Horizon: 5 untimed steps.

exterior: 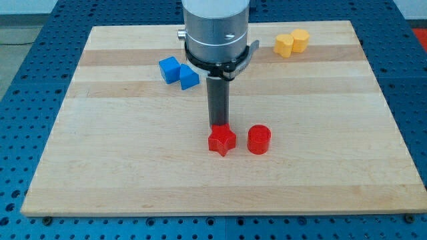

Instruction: Place the blue triangle left to the red star

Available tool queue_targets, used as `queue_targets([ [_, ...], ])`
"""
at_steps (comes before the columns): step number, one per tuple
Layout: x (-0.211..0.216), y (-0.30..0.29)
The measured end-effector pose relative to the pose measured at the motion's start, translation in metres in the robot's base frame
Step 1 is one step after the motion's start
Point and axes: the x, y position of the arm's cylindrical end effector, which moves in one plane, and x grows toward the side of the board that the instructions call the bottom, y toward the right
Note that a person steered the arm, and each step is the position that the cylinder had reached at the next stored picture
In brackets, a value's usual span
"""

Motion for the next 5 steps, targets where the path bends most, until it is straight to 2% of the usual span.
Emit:
queue_targets([
  [2,0.000,-0.019],
  [3,-0.006,-0.071],
  [4,-0.042,-0.124],
  [5,-0.093,-0.129],
])
